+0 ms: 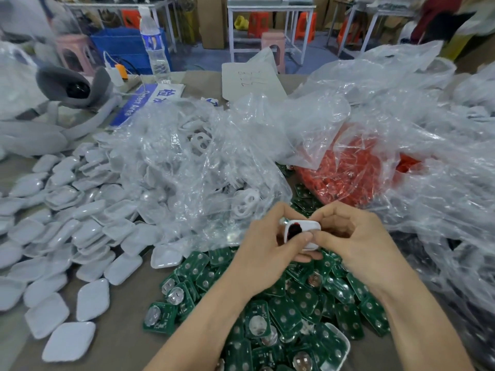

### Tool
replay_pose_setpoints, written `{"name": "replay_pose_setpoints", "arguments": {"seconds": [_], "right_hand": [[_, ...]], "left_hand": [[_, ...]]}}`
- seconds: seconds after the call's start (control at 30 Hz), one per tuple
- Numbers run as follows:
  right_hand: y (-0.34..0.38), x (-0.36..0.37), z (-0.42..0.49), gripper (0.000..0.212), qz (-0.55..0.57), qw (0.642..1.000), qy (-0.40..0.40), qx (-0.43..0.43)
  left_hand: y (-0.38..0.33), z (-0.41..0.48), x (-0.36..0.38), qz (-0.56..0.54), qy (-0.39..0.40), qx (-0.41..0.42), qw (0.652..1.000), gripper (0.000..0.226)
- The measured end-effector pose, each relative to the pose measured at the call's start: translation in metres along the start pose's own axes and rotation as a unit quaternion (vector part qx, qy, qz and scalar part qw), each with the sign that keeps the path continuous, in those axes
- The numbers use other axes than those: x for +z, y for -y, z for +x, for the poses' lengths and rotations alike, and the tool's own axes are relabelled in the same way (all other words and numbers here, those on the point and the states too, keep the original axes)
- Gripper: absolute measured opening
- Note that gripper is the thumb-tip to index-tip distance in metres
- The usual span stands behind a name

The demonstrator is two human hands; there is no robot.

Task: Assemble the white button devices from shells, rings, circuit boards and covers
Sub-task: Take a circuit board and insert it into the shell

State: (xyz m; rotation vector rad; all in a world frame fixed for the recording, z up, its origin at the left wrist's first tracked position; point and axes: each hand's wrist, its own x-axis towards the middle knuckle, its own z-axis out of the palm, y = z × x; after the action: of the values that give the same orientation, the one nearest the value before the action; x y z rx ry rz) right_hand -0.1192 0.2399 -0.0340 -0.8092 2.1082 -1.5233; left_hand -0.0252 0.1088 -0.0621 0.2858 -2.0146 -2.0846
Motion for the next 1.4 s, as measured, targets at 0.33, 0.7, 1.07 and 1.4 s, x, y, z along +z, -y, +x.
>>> {"name": "replay_pose_setpoints", "arguments": {"seconds": [0.33,0.7,1.07,1.4], "right_hand": [[0.054,-0.025,0.042,0.019,-0.106,0.991,0.076,0.041],[0.053,0.014,0.201,0.02,-0.566,0.814,0.113,0.059],[0.047,-0.012,0.201,0.017,-0.448,0.884,0.126,0.052],[0.064,-0.043,0.144,0.024,-0.113,0.991,-0.071,-0.02]], "left_hand": [[0.0,0.007,-0.013,-0.054,-0.069,-0.026,0.996,0.013],[-0.004,0.007,-0.017,-0.068,-0.09,-0.024,0.993,0.02],[0.0,0.01,-0.019,-0.117,-0.099,-0.036,0.987,0.017],[-0.008,0.011,-0.019,-0.253,-0.108,-0.064,0.959,0.033]]}}
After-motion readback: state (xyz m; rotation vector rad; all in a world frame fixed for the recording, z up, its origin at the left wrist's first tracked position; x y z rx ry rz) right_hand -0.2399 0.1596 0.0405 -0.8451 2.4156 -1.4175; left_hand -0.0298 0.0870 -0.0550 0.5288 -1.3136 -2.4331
